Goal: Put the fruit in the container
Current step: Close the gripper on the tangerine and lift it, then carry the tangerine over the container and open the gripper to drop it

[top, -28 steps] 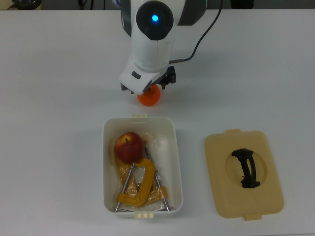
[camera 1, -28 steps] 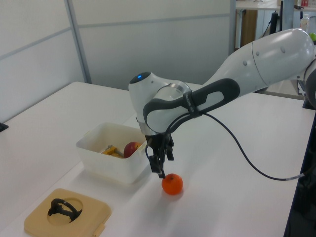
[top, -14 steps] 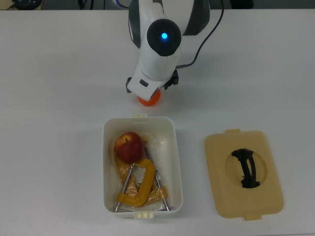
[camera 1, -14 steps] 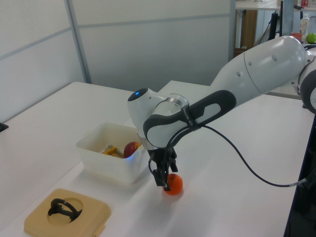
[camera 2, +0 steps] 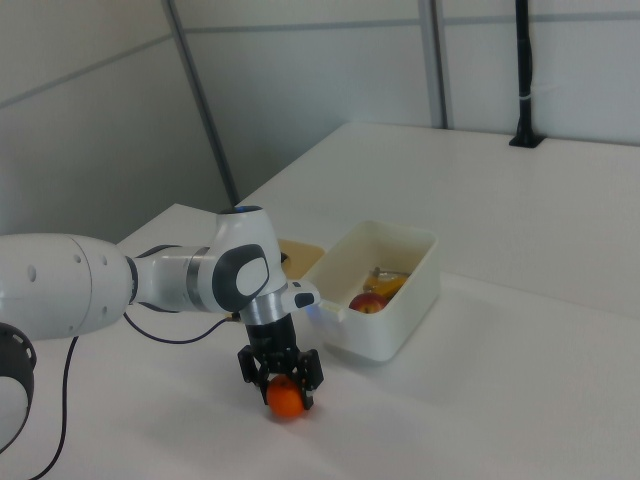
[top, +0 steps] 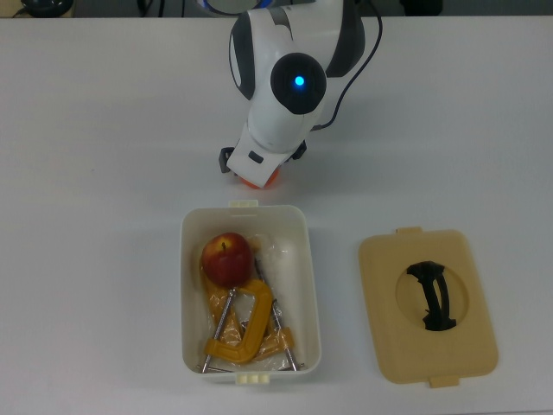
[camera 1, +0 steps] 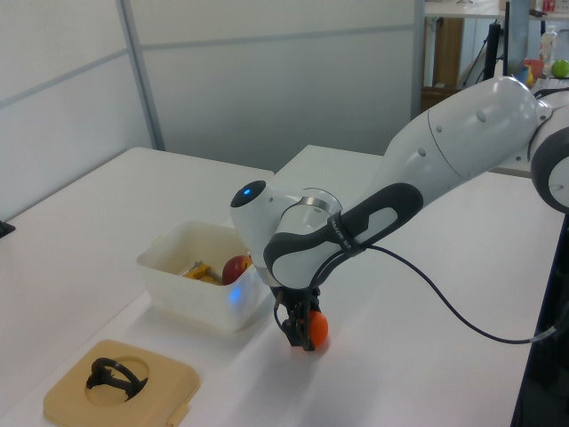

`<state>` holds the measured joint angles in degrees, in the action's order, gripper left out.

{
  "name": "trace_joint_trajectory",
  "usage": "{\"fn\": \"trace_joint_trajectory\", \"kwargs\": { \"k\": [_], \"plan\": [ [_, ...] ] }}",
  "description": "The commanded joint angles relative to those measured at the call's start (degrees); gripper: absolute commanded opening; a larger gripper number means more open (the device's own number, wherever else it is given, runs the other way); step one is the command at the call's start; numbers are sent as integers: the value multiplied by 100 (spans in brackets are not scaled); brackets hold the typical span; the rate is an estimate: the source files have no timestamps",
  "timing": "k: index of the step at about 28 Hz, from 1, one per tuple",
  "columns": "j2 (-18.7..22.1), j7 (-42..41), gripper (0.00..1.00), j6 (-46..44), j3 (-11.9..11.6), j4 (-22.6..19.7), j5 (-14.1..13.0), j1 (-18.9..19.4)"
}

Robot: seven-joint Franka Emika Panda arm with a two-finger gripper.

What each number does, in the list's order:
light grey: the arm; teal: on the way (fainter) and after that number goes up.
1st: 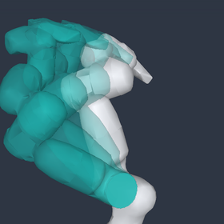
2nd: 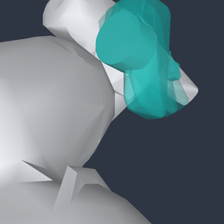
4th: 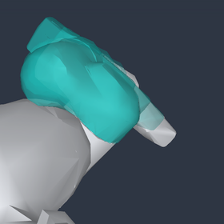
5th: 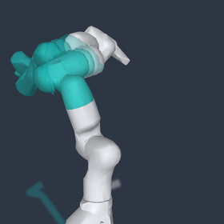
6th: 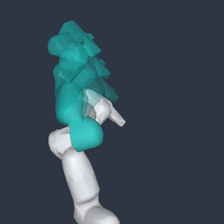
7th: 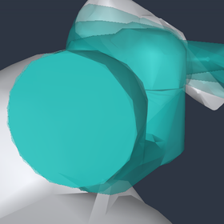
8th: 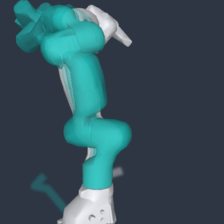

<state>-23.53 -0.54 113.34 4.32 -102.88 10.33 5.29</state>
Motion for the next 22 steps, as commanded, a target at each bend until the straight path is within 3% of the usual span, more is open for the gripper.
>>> {"fn": "trace_joint_trajectory", "kwargs": {
  "k": [1,6,14,22],
  "plan": [
    [278,116,31,48,-72,198,101,16],
    [604,133,31,48,-89,496,101,7],
    [587,273,31,196,-151,1287,110,-10],
    [376,879,32,2032,-151,1341,92,-46]
  ]
}}
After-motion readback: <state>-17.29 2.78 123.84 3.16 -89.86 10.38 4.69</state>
